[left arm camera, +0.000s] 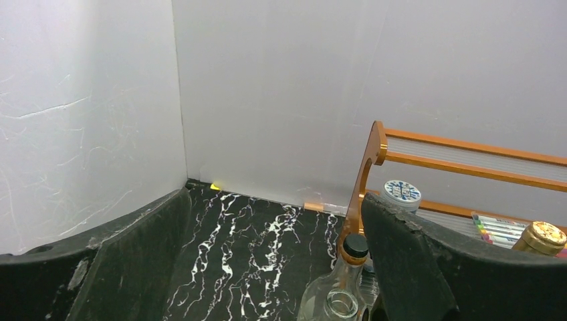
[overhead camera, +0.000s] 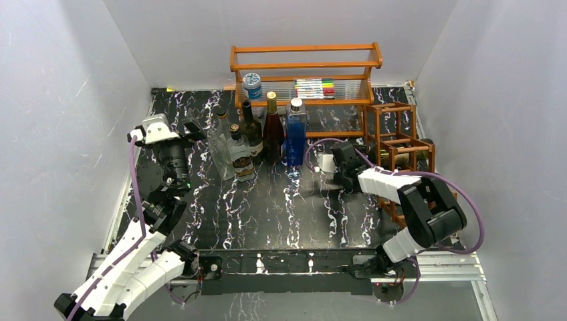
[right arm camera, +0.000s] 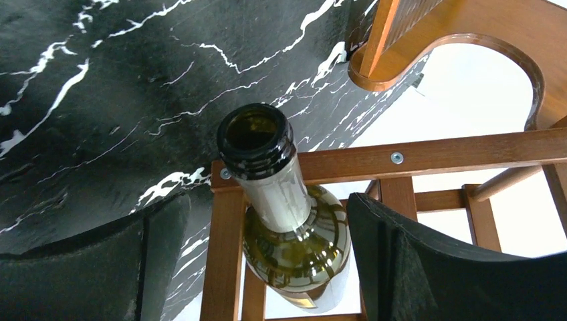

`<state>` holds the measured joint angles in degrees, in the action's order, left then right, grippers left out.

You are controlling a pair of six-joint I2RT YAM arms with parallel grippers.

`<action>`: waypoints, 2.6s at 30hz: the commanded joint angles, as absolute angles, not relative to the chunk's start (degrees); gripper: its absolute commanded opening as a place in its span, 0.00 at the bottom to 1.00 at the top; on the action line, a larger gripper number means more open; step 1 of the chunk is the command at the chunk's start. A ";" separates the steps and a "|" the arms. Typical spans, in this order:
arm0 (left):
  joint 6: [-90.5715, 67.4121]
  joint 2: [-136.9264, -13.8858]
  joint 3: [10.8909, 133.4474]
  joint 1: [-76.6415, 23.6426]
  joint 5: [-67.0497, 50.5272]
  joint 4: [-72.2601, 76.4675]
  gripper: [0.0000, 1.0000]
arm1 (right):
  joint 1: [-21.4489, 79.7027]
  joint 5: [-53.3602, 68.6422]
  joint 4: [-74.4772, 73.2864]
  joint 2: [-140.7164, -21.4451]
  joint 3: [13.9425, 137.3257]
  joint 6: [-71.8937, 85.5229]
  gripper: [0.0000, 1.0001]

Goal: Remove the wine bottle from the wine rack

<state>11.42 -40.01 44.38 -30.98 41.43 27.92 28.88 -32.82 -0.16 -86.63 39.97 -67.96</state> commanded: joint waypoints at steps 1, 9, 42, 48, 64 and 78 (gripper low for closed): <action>11.33 -38.86 44.55 -31.53 41.34 30.94 0.98 | 27.72 -34.15 9.07 -89.33 40.55 -70.67 0.98; 11.80 -39.26 44.11 -31.50 41.60 31.57 0.98 | 27.25 -36.64 12.95 -97.00 42.42 -72.31 0.87; 10.00 -40.69 44.84 -31.55 40.21 29.71 0.98 | 36.79 -22.68 1.15 -85.47 39.75 -66.56 0.06; 9.81 -40.69 44.97 -31.55 40.21 29.53 0.98 | 37.79 -22.32 2.62 -83.67 36.66 -66.24 0.00; 9.77 -40.81 44.83 -31.54 40.24 29.52 0.98 | 43.81 -17.24 -5.92 -85.45 37.22 -63.35 0.00; 9.10 -41.14 45.33 -31.54 39.33 28.44 0.98 | 44.82 -15.89 -9.93 -80.74 41.26 -49.74 0.66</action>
<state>10.13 -41.50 44.38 -31.27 40.47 27.46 44.05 -22.41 -4.58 -83.96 38.98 -62.81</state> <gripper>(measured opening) 0.981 0.554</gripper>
